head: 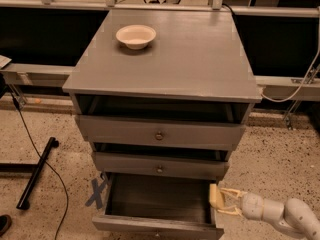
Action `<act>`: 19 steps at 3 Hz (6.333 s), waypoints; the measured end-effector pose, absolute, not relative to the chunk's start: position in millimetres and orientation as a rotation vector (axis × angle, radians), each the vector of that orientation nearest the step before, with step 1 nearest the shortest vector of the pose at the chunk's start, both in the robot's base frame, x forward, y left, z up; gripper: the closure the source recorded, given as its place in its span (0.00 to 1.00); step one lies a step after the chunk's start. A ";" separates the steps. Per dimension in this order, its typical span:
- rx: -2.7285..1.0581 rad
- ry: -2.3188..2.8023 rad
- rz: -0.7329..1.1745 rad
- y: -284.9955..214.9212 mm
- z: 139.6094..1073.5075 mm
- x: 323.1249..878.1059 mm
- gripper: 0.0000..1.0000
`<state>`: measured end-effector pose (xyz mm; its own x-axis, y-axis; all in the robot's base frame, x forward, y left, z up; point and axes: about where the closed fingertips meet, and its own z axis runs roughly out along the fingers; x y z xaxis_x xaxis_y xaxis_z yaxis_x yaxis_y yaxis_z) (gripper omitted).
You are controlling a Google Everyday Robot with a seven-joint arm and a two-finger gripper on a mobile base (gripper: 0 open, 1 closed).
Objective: Place sponge into bottom drawer
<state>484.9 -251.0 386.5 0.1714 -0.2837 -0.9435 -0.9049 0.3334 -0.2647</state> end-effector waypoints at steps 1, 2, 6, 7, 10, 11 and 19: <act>-1.232 1.372 0.646 -227.1 356.3 479.8 1.00; -1.252 1.374 0.648 -204.4 329.8 478.2 1.00; -1.265 1.429 0.671 -133.2 254.7 501.7 1.00; -1.245 1.427 0.689 -114.8 242.6 517.5 1.00; -1.192 1.425 0.702 -102.9 240.6 539.2 0.59; -1.194 1.424 0.700 -103.9 243.1 540.8 0.36; -1.062 1.544 0.658 -200.8 254.8 550.5 0.62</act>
Offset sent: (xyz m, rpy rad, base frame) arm -0.0073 0.0738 -0.0953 -0.0608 0.0123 0.0386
